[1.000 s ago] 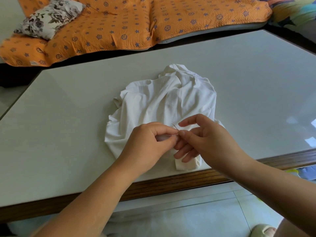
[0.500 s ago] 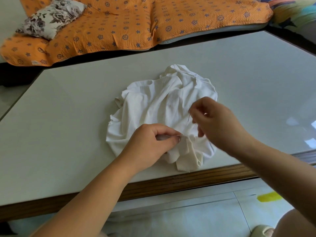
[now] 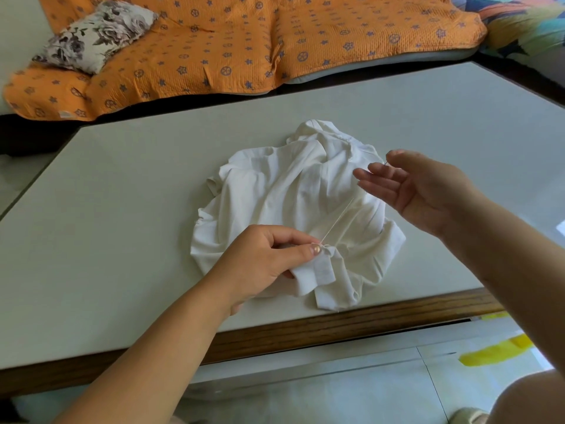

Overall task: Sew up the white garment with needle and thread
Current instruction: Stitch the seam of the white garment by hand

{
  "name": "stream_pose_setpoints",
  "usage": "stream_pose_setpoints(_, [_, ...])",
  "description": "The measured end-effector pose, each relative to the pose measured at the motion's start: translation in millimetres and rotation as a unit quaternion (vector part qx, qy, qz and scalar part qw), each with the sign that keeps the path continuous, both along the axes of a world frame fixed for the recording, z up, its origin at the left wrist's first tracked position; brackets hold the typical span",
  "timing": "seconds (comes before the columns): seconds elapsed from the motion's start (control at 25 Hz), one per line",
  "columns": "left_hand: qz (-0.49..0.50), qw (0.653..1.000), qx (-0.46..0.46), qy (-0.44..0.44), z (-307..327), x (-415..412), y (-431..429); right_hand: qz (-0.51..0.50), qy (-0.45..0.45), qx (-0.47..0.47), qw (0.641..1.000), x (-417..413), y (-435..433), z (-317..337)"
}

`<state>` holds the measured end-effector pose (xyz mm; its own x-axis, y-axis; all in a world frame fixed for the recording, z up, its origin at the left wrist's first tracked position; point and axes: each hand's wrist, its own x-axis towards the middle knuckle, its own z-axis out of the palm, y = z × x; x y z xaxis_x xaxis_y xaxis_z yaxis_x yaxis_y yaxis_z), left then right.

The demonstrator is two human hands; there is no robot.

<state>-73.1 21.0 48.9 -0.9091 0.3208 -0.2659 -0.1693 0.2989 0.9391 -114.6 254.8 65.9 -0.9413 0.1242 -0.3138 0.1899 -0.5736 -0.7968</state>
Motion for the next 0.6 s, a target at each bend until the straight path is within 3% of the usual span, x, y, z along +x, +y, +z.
stream_pose_setpoints(0.12, [-0.005, 1.0, -0.001, -0.006, 0.5, -0.9, -1.7, -0.04, 0.032, 0.166, 0.985, -3.6, 7.2, -5.0])
stream_pose_setpoints(0.28, [-0.008, 1.0, -0.002, -0.015, 1.0, -1.1, -3.2, -0.088, 0.047, 0.356, 0.929, -6.9, 14.8, -14.6])
stream_pose_setpoints(0.6, [-0.014, 1.0, -0.014, -0.017, 1.5, -1.1, -4.5, -0.076, 0.048, 0.497, 0.863, -1.3, 8.6, -22.6])
